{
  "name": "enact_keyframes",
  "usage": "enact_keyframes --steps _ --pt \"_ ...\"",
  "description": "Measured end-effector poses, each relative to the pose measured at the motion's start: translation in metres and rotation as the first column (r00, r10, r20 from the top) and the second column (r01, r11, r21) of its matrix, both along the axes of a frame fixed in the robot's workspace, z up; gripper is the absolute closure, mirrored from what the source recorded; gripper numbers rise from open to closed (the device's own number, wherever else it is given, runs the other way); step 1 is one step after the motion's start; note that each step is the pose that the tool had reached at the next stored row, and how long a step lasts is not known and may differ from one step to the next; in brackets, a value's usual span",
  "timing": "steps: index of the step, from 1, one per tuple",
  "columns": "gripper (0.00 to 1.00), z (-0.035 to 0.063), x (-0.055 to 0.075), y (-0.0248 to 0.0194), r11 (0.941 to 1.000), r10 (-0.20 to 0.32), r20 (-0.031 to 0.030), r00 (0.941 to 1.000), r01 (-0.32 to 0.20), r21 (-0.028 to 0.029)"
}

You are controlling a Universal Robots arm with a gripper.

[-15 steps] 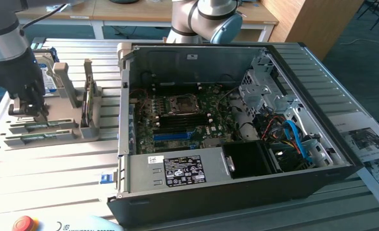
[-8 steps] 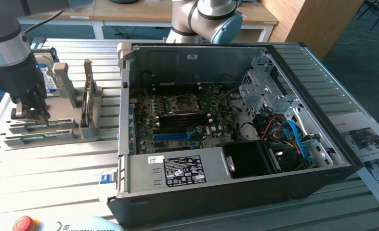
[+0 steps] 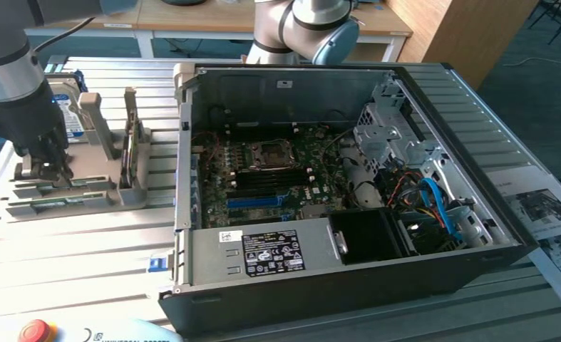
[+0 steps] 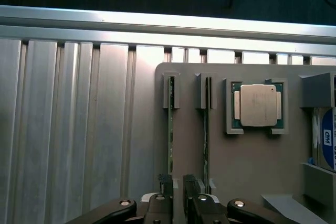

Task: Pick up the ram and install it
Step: 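Pick up the ram and move it above insertion slot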

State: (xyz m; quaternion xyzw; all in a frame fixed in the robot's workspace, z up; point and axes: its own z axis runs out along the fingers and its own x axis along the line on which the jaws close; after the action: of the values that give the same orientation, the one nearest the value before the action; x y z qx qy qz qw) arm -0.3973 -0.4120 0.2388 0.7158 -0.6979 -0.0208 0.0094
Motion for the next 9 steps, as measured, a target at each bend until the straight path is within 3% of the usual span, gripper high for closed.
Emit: enact_keyframes --steps 9 --pt "0.78 -0.0058 0.0000 -0.0001 1.0000 0.000 0.0000 1.0000 0.000 0.0000"
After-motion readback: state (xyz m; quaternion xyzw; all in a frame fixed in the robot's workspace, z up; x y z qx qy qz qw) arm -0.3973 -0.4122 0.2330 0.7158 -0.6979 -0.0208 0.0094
